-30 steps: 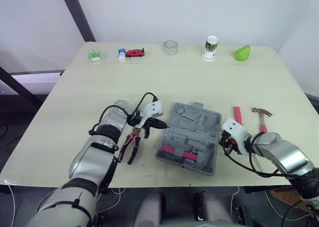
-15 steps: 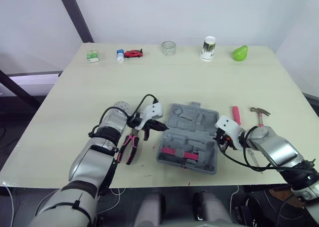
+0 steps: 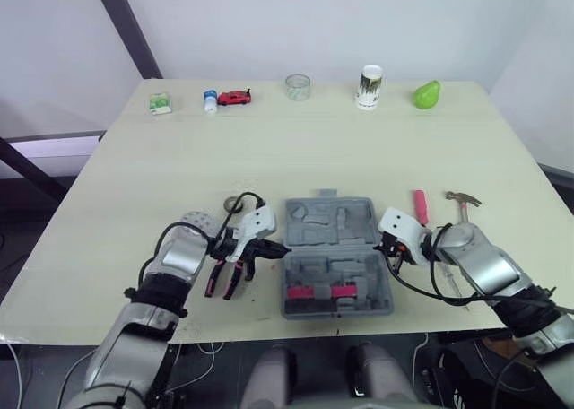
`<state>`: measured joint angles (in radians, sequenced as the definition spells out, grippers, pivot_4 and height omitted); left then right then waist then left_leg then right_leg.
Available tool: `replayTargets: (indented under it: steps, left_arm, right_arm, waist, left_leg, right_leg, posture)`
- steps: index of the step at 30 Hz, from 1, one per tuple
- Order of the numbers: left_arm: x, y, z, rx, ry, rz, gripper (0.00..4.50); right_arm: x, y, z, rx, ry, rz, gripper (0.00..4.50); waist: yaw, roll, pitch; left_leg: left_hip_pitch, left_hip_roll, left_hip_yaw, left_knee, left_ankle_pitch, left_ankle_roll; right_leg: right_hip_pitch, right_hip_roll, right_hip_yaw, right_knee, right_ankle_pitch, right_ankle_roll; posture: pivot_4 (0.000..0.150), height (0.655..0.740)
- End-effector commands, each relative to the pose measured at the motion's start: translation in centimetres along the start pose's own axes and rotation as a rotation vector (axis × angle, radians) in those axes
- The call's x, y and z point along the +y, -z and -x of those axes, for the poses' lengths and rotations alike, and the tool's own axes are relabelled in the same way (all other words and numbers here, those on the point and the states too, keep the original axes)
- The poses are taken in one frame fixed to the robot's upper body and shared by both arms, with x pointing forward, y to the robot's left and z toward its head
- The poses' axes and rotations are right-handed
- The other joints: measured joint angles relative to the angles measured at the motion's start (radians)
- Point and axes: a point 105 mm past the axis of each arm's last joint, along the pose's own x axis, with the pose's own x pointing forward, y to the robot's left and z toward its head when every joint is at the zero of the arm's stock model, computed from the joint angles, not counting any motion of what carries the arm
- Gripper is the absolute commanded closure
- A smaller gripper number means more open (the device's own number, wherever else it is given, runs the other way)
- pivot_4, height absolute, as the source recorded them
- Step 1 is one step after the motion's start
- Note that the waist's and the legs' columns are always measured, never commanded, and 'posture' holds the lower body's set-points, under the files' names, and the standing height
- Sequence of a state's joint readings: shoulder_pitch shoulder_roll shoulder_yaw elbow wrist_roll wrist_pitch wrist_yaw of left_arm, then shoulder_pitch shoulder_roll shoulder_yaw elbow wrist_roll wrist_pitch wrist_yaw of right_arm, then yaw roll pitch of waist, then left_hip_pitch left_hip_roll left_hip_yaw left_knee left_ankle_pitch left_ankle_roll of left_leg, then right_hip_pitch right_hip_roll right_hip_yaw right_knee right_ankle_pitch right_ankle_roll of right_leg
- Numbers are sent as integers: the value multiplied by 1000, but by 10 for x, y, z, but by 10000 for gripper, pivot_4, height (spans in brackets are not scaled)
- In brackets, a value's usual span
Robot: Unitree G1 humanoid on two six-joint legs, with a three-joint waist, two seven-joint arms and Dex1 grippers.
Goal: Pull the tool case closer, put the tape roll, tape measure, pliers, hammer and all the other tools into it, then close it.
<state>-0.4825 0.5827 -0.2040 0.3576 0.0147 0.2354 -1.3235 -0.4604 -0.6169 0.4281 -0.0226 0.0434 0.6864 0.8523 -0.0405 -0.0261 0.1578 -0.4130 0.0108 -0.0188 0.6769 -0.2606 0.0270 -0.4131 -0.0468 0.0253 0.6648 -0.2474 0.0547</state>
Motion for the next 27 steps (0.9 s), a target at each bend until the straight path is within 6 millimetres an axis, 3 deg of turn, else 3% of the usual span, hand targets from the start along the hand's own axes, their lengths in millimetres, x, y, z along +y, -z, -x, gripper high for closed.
replayTargets:
  steps: [1,15,27]
  left_arm:
    - [-7,-9,3,-37,-8,-24,44489]
    - [-26,-3,-5,-42,10,-5,44489]
    - [-26,-10,-10,-56,18,-18,44489]
  right_arm:
    - [20,-17,-6,-60,-76,58,45000]
    - [26,-4,2,-40,-71,52,45000]
    - [26,3,9,-28,-46,33,45000]
  waist:
    - [1,0,0]
    - [11,0,0]
    - [30,0,0]
  left_leg:
    - [0,0,0,0,0,0]
    - [0,-1,0,0,0,0]
    - [0,-1,0,0,0,0]
  right_leg:
    - [0,0,0,0,0,0]
    - [0,-1,-1,-1,0,0]
    - [1,-2,-1,-1,0,0]
  posture:
    - [1500,7400]
    - [1500,7400]
    - [1500,7400]
